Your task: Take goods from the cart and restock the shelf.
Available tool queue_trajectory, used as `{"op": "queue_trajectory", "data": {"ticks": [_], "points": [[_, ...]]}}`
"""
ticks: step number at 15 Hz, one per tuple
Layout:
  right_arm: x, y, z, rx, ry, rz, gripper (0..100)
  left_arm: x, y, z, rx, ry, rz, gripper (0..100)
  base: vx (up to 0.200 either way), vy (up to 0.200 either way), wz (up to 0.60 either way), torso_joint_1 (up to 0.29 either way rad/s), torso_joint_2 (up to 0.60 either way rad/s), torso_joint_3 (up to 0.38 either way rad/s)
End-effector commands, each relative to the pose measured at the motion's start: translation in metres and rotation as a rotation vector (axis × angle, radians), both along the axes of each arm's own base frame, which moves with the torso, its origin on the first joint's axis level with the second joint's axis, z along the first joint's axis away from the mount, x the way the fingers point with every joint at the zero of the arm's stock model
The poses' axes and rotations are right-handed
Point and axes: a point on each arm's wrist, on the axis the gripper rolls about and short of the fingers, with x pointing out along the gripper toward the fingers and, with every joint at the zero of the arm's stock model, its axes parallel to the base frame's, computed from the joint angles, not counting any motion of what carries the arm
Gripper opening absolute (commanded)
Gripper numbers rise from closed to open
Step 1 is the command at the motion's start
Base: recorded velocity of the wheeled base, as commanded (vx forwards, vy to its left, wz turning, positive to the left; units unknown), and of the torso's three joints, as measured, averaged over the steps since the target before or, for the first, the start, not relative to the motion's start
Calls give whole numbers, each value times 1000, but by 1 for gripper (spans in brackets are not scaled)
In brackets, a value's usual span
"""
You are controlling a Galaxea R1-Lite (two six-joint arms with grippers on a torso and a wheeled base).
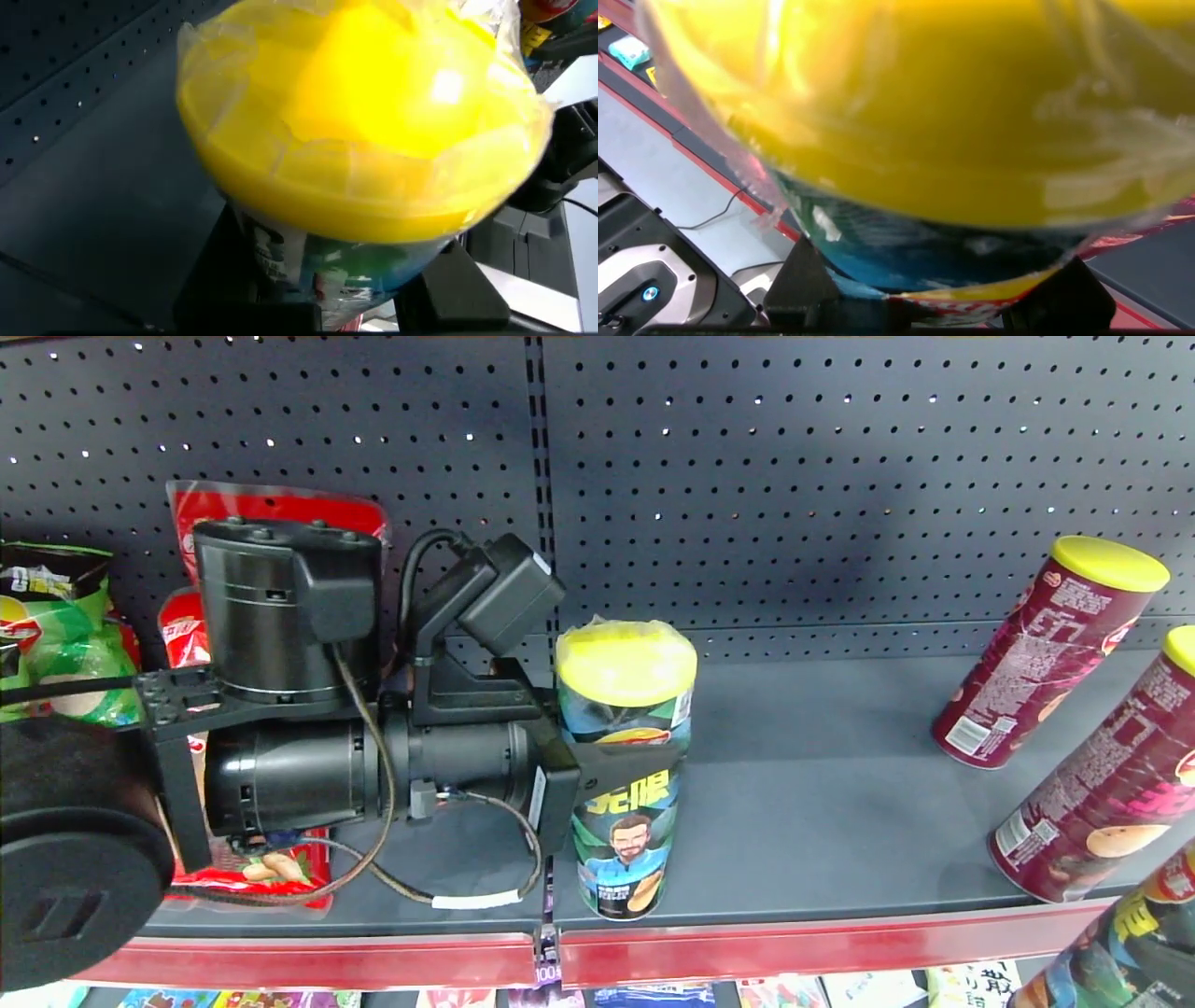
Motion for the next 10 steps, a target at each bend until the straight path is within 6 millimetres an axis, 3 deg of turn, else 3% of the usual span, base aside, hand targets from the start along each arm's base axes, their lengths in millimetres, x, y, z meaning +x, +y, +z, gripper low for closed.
{"op": "queue_trajectory", "data": {"ticks": [1, 10], "points": [[0, 0, 0, -1, -2, 3, 0, -2, 2, -1, 2, 1, 1, 0, 0, 0, 0, 0, 0, 0], [1, 0, -1, -3, 8, 3, 0, -1, 2, -2, 5, -1, 6, 0, 0, 0, 0, 0, 0, 0]]}}
